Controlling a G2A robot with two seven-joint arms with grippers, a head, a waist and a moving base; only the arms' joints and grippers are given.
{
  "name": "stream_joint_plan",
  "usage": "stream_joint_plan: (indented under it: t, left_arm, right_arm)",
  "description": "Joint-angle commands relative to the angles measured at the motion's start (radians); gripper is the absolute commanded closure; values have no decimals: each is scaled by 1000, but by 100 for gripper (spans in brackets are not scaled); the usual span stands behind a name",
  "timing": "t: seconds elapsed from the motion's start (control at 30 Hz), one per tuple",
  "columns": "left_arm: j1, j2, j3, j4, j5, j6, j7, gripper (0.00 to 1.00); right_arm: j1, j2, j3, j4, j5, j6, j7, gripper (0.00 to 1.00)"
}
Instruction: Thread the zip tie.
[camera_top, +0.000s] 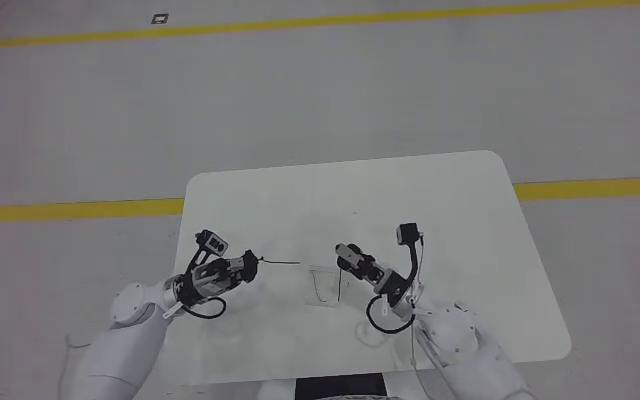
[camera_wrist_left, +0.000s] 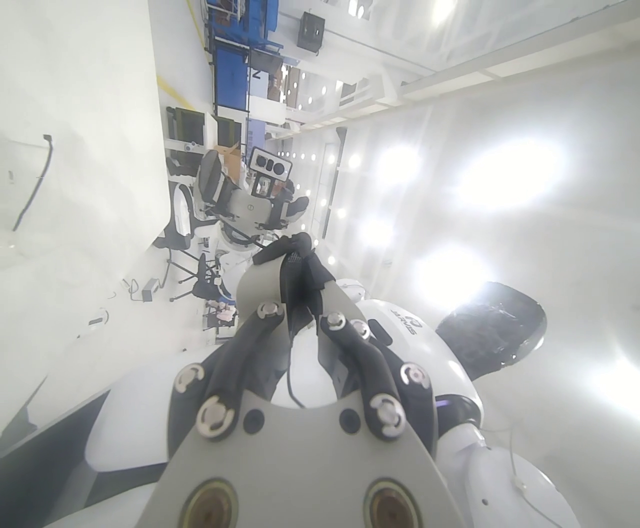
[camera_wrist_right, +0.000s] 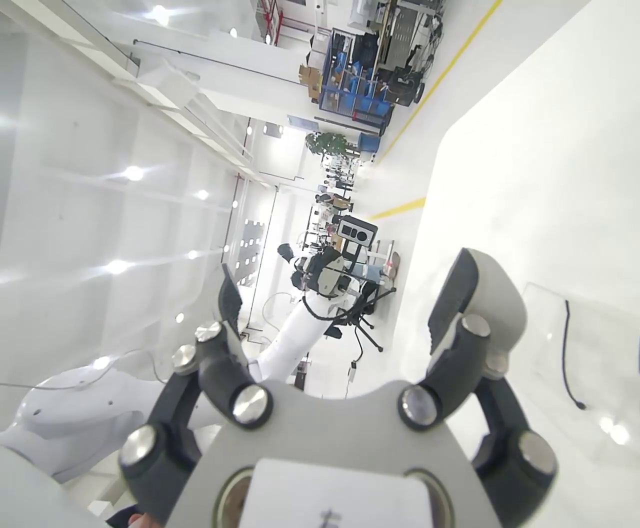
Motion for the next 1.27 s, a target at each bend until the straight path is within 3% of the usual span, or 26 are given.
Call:
stream_joint_plan:
  t: [0.0, 0.33, 1.23]
  left_arm:
    - [1, 1, -11, 4, -2, -7, 5, 100]
    - [0, 9, -61, 24, -25, -3, -7, 100]
    - [0, 9, -61, 24, -25, -3, -7, 100]
  right_arm:
    - [-6, 1, 2, 1, 3, -3, -8, 0]
    - [-12, 4, 3, -5, 30, -3, -7, 0]
    - [-12, 4, 3, -5, 30, -3, -7, 0]
